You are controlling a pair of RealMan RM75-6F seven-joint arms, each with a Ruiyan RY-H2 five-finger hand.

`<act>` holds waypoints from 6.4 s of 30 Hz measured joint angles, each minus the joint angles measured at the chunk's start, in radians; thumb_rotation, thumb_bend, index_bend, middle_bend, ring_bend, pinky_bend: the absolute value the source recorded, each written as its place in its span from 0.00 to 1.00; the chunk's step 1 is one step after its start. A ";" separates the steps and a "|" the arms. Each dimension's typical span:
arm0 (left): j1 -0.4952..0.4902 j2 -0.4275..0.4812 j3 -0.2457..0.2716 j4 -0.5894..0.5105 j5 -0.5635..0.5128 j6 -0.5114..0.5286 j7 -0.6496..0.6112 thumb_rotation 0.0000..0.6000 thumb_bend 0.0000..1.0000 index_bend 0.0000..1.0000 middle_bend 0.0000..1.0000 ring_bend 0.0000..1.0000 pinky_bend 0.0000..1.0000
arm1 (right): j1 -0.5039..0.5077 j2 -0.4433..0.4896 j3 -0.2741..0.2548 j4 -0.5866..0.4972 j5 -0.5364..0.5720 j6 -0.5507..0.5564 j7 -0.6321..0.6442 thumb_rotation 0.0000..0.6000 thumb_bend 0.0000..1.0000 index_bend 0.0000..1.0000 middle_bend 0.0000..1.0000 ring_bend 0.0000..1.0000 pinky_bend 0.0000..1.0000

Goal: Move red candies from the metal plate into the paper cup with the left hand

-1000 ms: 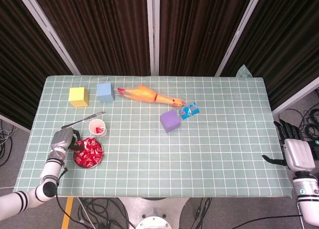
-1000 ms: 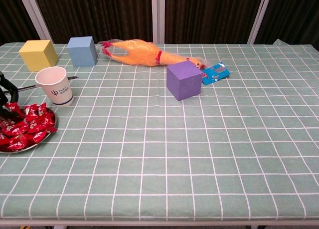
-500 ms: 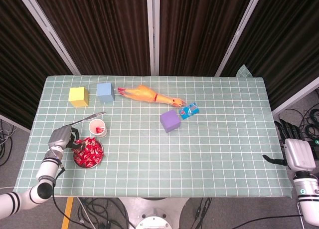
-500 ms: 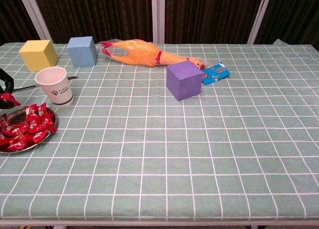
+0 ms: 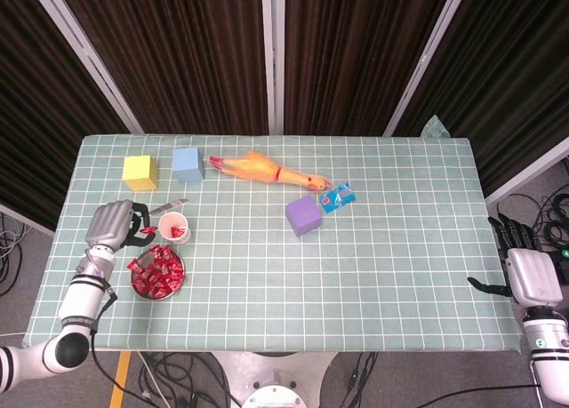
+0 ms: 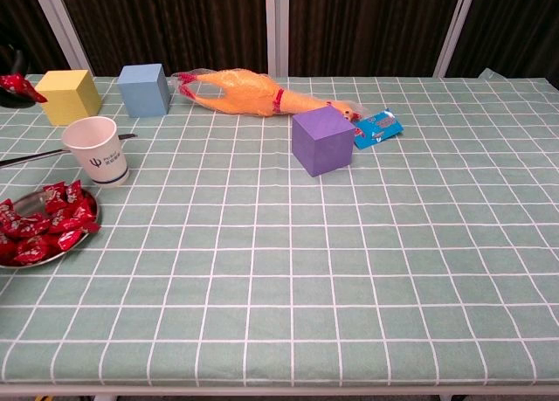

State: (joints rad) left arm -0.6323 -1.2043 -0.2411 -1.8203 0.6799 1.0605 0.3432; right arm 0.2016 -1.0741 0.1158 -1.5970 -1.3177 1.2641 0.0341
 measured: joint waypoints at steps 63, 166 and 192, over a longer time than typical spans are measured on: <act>0.052 -0.136 0.120 0.256 -0.284 -0.088 -0.002 1.00 0.16 0.55 1.00 1.00 1.00 | 0.005 -0.002 -0.001 0.005 -0.006 -0.010 0.006 0.84 0.00 0.00 0.00 0.00 0.00; -0.012 -0.208 0.106 0.342 -0.390 -0.169 0.042 1.00 0.23 0.69 1.00 1.00 1.00 | 0.013 -0.010 0.000 0.024 0.025 -0.039 -0.002 0.85 0.00 0.00 0.00 0.00 0.00; -0.040 -0.075 0.037 0.188 -0.351 -0.112 0.025 1.00 0.27 0.70 1.00 1.00 1.00 | 0.013 -0.008 0.001 0.024 0.023 -0.036 0.004 0.84 0.00 0.00 0.00 0.00 0.00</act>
State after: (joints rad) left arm -0.6723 -1.2796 -0.2043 -1.6321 0.3286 0.9484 0.3677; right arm 0.2142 -1.0826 0.1173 -1.5730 -1.2949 1.2284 0.0384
